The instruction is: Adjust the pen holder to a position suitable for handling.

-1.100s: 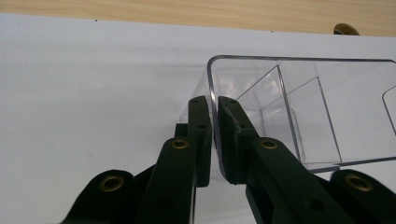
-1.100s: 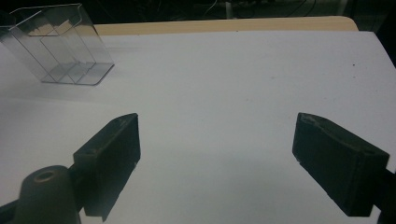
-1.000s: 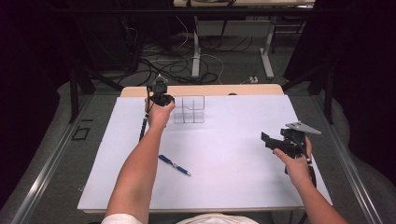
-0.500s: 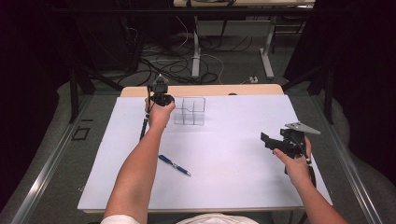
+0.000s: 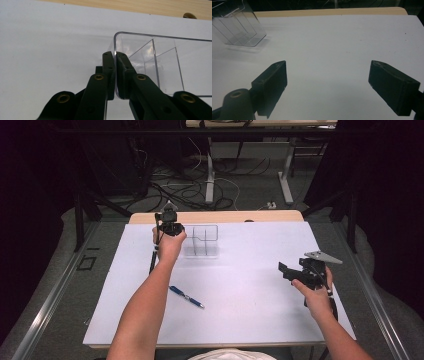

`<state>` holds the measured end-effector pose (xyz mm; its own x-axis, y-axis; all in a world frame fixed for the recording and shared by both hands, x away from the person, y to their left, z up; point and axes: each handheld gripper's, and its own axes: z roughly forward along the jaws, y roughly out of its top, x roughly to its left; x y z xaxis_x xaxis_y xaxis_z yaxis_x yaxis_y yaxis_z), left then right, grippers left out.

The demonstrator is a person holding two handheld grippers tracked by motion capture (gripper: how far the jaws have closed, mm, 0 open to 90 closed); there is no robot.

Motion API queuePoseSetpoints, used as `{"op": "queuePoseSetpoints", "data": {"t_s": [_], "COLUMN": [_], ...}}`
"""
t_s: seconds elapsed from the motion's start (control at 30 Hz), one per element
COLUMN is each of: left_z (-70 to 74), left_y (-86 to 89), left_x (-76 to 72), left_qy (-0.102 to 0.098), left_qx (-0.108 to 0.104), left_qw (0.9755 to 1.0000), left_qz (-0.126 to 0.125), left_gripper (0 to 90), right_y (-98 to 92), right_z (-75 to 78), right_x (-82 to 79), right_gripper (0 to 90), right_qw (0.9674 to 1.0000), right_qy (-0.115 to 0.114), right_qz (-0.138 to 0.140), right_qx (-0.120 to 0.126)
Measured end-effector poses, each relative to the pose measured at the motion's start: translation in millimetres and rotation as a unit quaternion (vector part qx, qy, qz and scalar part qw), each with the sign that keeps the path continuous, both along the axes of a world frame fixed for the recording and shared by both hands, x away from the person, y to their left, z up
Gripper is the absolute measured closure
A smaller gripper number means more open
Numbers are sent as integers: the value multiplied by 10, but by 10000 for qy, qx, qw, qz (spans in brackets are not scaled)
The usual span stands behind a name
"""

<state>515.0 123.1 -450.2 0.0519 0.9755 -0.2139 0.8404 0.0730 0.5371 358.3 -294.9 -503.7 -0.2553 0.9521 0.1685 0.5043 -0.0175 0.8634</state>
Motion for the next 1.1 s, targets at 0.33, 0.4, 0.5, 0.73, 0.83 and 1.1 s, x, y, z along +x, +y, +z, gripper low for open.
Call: {"op": "queuePoseSetpoints", "data": {"t_s": [0.33,0.4,0.5,0.73,0.83,1.1], "left_z": [48,56,59,13,6,12], "left_y": [-19,-29,-48,-132,-167,-239], "left_x": [-162,-200,-245,-344,-376,-465], "left_qy": [107,121,133,204,244,271], "left_qx": [-183,-245,-302,-370,-398,-312], "left_qw": [9998,9996,9994,9991,9989,9991], "left_qz": [61,98,115,87,73,116], "left_gripper": [865,864,865,862,863,863], "right_y": [18,23,28,28,34,48], "right_z": [13,12,8,10,7,7], "right_x": [-17,-16,-13,-19,-19,-24], "right_gripper": [150,151,151,151,151,151], "right_qw": [10000,10000,10000,10000,10000,10000], "right_qy": [5,8,-51,-9,9,15], "right_qz": [22,23,3,37,36,67], "right_qx": [33,34,1,18,16,2]}}
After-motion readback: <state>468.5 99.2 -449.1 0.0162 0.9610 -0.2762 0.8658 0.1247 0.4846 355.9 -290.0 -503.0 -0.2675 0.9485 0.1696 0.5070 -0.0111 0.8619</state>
